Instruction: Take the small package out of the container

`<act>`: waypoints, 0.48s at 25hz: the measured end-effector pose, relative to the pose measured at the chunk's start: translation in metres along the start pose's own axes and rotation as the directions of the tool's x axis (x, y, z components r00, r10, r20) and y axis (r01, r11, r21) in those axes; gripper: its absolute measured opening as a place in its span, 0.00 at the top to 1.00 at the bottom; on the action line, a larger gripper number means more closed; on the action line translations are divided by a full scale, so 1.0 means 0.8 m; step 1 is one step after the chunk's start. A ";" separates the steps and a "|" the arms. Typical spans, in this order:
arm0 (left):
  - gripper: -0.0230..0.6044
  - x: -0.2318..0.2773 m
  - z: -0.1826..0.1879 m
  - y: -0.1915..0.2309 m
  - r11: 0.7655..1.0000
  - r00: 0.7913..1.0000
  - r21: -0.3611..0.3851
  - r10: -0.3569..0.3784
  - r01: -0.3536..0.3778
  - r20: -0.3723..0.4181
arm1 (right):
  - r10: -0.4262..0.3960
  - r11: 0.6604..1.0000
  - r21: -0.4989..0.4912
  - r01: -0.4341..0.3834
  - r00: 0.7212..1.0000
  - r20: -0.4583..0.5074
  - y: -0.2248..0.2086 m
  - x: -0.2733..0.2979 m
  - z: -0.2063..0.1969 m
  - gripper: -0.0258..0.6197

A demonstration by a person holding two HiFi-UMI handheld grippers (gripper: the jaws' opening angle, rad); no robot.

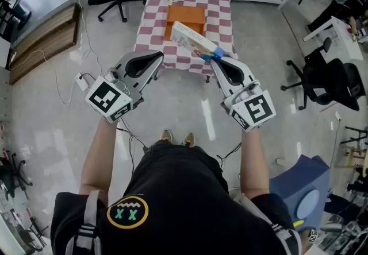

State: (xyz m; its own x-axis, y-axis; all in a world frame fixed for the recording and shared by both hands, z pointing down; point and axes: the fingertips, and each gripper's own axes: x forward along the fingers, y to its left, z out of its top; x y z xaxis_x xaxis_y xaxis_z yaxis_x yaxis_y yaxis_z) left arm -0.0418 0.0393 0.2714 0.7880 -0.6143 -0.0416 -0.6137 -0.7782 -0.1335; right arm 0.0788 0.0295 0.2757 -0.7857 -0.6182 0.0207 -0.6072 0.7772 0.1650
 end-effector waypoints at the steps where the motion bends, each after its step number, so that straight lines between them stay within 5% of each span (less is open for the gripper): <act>1: 0.93 0.000 0.000 0.001 1.000 1.000 0.000 -0.002 0.002 0.000 | -0.002 1.000 -0.002 0.002 1.000 -0.002 0.000 0.001 0.000 0.93; 12: 0.93 -0.004 -0.005 0.007 1.000 1.000 -0.006 -0.012 0.012 0.001 | -0.017 1.000 -0.008 0.017 1.000 -0.009 0.004 0.008 -0.002 0.93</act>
State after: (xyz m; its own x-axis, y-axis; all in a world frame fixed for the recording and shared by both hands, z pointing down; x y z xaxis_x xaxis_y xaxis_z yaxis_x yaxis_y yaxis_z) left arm -0.0482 0.0361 0.2748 0.7951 -0.6051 -0.0408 -0.6047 -0.7860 -0.1282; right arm 0.0719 0.0274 0.2780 -0.7745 -0.6320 0.0266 -0.6191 0.7660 0.1729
